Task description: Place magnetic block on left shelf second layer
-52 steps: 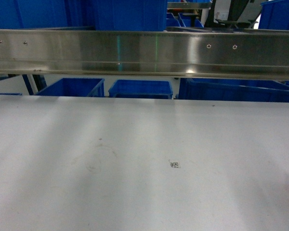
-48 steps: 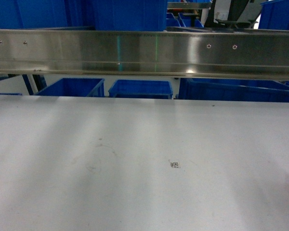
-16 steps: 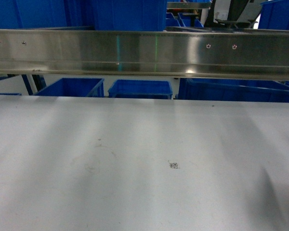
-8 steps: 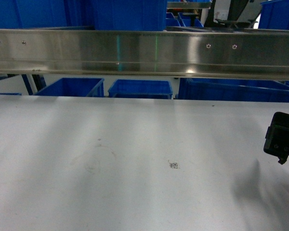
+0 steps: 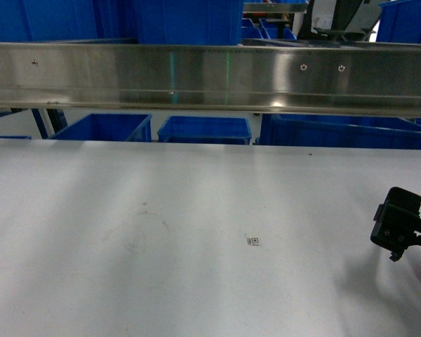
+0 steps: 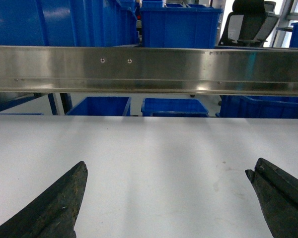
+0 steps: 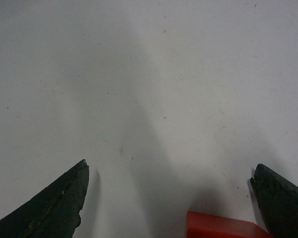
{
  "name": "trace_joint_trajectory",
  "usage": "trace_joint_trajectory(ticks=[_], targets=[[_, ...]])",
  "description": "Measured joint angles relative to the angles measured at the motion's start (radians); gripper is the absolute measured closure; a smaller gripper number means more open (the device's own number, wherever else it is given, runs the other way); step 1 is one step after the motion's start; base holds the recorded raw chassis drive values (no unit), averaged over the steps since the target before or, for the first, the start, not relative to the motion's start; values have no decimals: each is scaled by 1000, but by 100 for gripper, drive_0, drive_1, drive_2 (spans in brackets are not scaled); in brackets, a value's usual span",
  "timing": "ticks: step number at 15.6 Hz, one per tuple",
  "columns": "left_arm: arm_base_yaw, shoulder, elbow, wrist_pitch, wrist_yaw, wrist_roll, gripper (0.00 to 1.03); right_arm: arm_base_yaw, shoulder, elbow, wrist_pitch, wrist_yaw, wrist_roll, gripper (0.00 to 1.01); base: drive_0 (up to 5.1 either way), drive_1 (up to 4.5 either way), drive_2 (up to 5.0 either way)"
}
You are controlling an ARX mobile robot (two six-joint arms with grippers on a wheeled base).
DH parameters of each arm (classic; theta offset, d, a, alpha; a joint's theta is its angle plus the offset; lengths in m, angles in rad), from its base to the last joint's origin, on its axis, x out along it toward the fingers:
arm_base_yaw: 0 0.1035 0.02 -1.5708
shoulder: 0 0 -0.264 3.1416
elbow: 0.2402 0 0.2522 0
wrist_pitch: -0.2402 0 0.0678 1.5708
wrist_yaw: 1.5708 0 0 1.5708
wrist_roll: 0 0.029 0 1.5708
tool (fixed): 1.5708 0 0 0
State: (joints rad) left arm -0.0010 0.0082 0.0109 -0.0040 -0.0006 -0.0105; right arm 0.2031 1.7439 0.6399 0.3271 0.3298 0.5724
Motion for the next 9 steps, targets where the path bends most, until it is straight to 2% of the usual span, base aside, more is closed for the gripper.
trace_joint_trajectory(ticks=[6,9], targets=[[0,0,0,0,0,0,5,14,24,-3,5,37,7,3,0,0,0],[0,0,0,0,0,0,5,28,33,-29,23,69,-13,3,0,0,0]])
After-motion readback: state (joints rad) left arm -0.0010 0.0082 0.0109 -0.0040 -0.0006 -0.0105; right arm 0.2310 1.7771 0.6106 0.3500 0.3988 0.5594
